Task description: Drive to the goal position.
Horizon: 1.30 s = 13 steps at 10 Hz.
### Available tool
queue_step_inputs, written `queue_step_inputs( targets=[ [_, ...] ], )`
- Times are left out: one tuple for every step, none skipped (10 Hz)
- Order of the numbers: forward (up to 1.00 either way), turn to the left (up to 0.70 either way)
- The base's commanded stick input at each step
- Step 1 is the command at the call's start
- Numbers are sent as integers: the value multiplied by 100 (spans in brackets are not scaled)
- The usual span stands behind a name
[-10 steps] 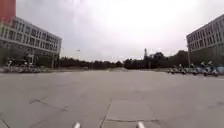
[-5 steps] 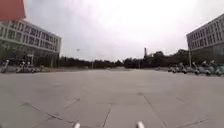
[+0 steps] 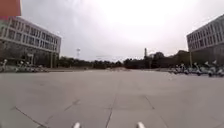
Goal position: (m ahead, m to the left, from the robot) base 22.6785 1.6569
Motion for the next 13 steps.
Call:
queue_step_inputs(
  targets=[
    [50, 0],
    [50, 0],
    [50, 0],
    [50, 0],
    [50, 0],
    [50, 0],
    [50, 0],
    [50, 0],
    [50, 0],
    [50, 0],
    [50, 0],
    [50, 0],
    [50, 0]
  ],
)
